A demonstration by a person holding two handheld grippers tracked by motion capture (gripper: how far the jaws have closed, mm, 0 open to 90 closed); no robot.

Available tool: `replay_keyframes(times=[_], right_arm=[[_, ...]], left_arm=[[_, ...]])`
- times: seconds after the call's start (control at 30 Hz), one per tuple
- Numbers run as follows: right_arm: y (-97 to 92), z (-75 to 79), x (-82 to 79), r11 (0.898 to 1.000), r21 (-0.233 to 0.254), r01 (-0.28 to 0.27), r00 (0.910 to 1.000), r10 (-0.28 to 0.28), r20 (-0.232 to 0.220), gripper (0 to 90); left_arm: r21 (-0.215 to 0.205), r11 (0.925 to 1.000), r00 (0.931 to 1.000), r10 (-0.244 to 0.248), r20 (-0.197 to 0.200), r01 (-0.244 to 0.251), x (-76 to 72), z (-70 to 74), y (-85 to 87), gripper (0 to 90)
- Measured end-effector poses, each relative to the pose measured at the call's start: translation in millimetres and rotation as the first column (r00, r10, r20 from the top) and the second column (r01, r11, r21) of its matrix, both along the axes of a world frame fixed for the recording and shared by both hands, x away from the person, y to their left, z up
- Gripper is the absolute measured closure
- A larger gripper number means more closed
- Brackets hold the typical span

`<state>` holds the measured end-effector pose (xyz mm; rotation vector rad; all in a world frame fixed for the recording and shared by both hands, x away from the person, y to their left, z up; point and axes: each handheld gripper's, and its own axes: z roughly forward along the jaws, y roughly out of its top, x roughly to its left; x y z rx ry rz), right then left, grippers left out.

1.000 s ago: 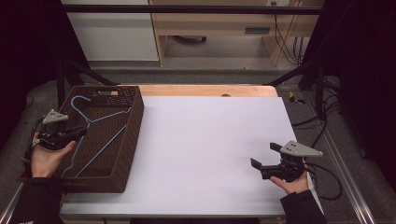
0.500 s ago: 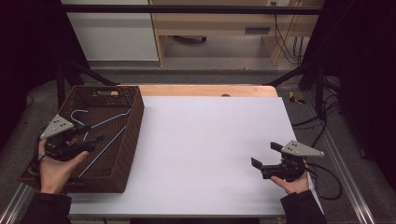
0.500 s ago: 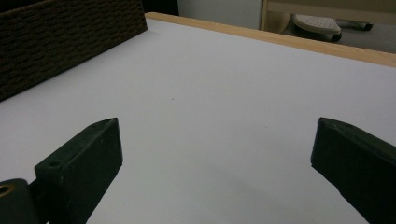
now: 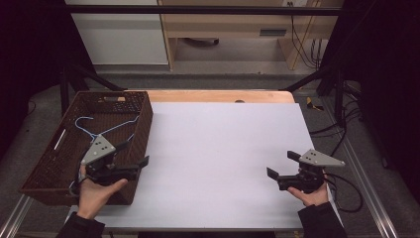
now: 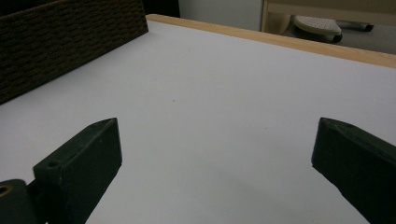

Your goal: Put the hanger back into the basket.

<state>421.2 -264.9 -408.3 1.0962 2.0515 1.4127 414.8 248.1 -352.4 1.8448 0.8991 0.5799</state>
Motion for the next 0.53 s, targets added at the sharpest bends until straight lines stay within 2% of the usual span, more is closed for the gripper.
replay_keyframes(times=[0.1, 0.2, 0.4, 0.47, 0.53], right_arm=[[-0.2, 0.5, -0.6, 1.0, 0.009, 0.003, 1.0, -0.003, -0.001, 2.0], [-0.5, 0.4, -0.7, 1.0, 0.005, 0.0, 1.0, 0.0, 0.001, 2.0], [-0.8, 0.3, -0.9, 1.0, 0.005, -0.003, 1.0, 0.003, 0.005, 2.0], [-1.1, 0.6, -1.4, 1.0, 0.007, -0.003, 1.0, 0.003, 0.0, 2.0], [-1.5, 0.8, -1.4, 1.0, 0.009, 0.001, 1.0, -0.001, 0.003, 2.0]], left_arm=[[-0.026, 0.9993, 0.9996, -0.027, -0.009, 0.027, -1.4, -6.6, -11.3, 11.5], [-0.027, 0.9983, 0.9987, -0.051, -0.006, 0.051, -2.3, -13.5, -19.0, 12.0], [-0.067, 0.9941, 0.9954, -0.088, -0.039, 0.085, -2.2, -30.6, -24.2, 12.2], [-0.051, 0.9944, 0.9946, -0.095, -0.041, 0.093, -2.2, -34.5, -25.1, 12.1], [-0.063, 0.9932, 0.994, -0.101, -0.042, 0.098, -2.0, -36.4, -24.0, 12.5]])
